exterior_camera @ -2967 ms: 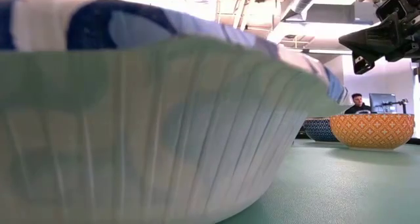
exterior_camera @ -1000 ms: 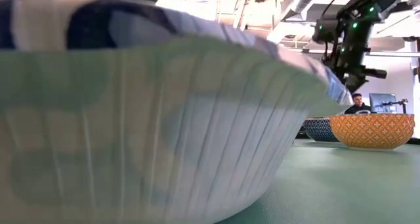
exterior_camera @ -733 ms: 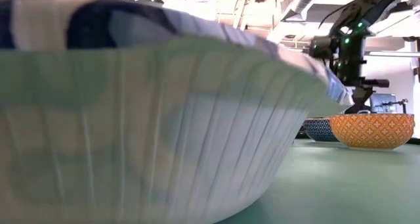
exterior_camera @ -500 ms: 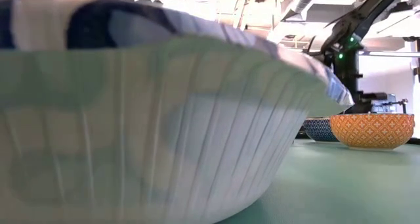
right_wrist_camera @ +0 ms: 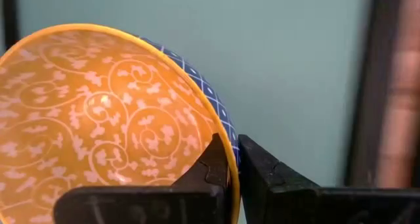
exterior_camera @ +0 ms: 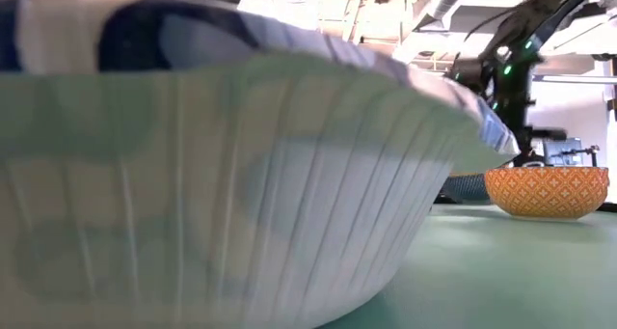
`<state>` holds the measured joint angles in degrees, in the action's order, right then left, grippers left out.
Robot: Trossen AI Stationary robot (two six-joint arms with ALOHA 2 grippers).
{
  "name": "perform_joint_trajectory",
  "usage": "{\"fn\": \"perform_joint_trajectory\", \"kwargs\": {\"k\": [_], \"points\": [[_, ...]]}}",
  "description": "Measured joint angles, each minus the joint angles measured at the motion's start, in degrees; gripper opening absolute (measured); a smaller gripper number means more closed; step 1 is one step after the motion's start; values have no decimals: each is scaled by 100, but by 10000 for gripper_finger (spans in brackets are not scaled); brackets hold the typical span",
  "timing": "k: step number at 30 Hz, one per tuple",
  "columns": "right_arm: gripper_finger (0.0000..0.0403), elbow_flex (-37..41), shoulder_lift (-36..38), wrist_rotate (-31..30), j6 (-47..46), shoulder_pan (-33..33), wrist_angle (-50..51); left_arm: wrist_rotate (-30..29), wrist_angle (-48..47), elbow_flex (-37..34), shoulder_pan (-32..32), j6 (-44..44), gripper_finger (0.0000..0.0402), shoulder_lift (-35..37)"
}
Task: Place and stack bowls onto a shelf
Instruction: Put the small yellow bowl on the shelf
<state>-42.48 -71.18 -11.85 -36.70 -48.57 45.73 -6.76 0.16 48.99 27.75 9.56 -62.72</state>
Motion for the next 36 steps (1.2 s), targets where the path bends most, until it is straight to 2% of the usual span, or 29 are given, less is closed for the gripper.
{"fn": "perform_joint_trajectory", "kwargs": {"k": [4, 6, 10, 15, 23, 27, 30, 36], "points": [[40, -1, 798, -560, -176, 149, 213, 331, 1257, 20, -2, -332, 116, -327], [40, -5, 1140, -822, -279, 290, 254, 370, 1424, 190, -2, -285, 116, -548], [41, -52, 1738, -1370, -467, 580, 117, 479, 902, 939, 0, -490, 116, -1153], [41, -285, 2103, -2194, -319, 1079, -478, 703, -7, 2274, -37, -775, 116, -2056], [42, -409, 2003, -2862, 1087, 1917, -2468, 904, -1543, 4510, -39, -1017, 116, -3351], [42, -402, 1871, -3037, 1326, 2087, -2924, 888, -2106, 5208, -72, -1086, 116, -3722], [42, -404, 1745, -2987, 1351, 2075, -3283, 885, -2280, 5390, -81, -1082, 116, -3774], [42, -406, 1207, -2171, 1754, 2084, -4230, 756, -2413, 5392, -101, -1024, 116, -3771]]}}
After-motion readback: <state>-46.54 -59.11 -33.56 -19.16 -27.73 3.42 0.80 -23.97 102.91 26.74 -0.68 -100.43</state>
